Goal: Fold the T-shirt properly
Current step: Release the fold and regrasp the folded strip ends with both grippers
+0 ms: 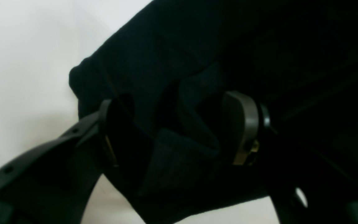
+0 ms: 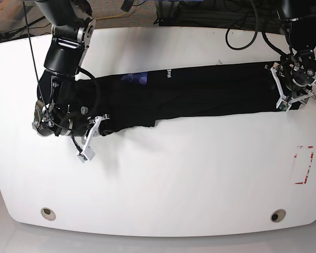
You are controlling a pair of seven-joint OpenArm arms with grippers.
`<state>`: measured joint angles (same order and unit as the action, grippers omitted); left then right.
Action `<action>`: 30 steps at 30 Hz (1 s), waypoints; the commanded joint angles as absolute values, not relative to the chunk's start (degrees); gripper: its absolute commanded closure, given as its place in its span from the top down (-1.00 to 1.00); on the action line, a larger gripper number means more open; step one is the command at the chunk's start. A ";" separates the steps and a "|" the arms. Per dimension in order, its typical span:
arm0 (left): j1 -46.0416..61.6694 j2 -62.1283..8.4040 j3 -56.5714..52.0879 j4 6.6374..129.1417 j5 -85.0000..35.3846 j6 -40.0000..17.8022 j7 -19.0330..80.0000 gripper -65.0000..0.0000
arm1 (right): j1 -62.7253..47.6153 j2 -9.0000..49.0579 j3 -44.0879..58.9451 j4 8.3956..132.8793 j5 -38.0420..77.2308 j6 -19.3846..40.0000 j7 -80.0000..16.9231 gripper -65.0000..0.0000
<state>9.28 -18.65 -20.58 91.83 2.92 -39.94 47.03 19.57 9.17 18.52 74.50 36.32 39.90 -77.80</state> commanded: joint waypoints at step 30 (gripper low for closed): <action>8.75 -20.97 -20.09 89.01 3.47 -40.00 47.52 0.25 | 3.47 14.99 20.44 84.88 32.66 40.00 -66.33 -1.00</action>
